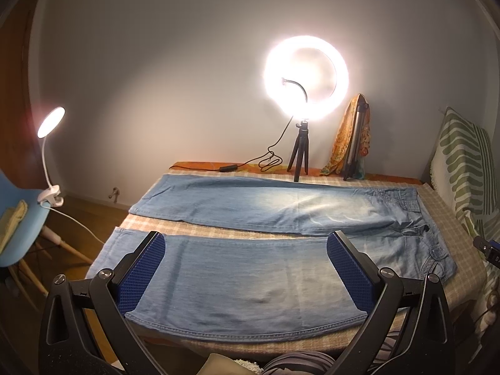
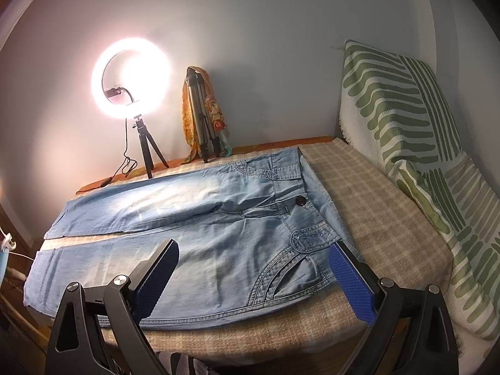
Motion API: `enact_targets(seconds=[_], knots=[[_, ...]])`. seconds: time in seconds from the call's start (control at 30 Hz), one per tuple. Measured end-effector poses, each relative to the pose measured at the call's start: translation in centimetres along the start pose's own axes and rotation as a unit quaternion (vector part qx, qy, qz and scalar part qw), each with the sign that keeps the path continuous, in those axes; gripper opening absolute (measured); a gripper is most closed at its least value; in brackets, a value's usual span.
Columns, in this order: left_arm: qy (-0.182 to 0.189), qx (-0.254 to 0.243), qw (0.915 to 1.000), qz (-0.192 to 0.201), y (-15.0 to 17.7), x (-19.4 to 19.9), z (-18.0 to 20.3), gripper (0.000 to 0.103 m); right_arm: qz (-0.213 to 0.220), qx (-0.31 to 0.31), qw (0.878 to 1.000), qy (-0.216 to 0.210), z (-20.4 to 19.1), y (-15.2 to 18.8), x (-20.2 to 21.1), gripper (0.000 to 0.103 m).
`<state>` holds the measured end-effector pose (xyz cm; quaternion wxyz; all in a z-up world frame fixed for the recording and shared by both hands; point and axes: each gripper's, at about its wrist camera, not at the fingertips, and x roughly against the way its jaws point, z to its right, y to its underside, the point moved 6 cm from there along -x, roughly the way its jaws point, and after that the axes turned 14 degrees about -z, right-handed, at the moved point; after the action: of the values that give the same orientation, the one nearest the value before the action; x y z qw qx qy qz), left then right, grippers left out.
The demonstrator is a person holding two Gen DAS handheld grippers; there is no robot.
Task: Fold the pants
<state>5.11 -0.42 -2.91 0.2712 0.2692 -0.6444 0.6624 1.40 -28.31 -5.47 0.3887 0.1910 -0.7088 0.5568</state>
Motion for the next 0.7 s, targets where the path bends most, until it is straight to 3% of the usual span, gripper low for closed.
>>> enact_targets(seconds=[0.7], knots=[[0.004,0.000,1.0000,0.001,0.28,-0.08,-0.11,0.103,0.001,0.003,1.000,0.000,-0.08,0.23,-0.21,0.098]])
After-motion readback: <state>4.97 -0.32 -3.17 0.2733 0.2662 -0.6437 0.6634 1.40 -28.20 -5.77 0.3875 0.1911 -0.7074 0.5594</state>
